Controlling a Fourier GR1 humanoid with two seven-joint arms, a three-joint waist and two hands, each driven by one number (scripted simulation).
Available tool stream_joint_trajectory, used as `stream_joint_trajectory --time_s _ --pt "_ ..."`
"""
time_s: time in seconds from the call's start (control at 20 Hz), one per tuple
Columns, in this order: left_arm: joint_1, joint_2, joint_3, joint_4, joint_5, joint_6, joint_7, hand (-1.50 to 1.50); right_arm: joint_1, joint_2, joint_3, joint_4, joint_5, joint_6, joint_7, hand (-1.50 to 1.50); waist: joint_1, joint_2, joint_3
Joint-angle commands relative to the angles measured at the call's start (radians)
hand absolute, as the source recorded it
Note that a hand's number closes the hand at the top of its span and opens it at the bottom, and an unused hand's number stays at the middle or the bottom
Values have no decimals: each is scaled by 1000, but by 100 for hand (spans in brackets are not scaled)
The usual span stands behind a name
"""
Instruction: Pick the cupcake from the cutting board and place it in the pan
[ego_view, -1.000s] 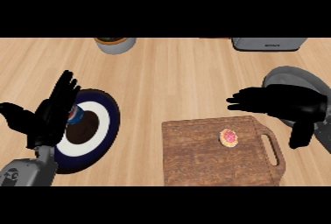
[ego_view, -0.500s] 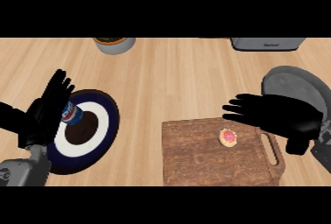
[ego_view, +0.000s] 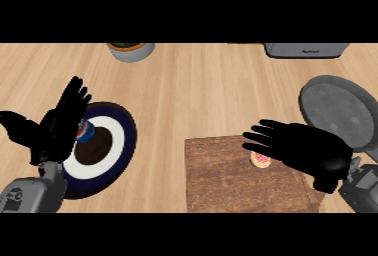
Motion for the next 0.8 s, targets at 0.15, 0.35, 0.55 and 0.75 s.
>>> stream_joint_trajectory --time_s 0.15,0.35,0.55,0.75 --pt "49 21 37 -118 19 -30 90 0 -18 121 12 74 139 16 72 -150 9 0 0" --pt "14 -29 39 1 -27 -47 -3 0 -30 182 -12 59 175 90 55 -150 3 1 0" --pt "27 -33 49 -36 -34 -59 12 0 59 211 19 73 242 5 31 -150 2 0 0" --pt "32 -40 51 -28 -46 -67 2 0 -27 287 38 289 316 -65 7 -150 8 2 0"
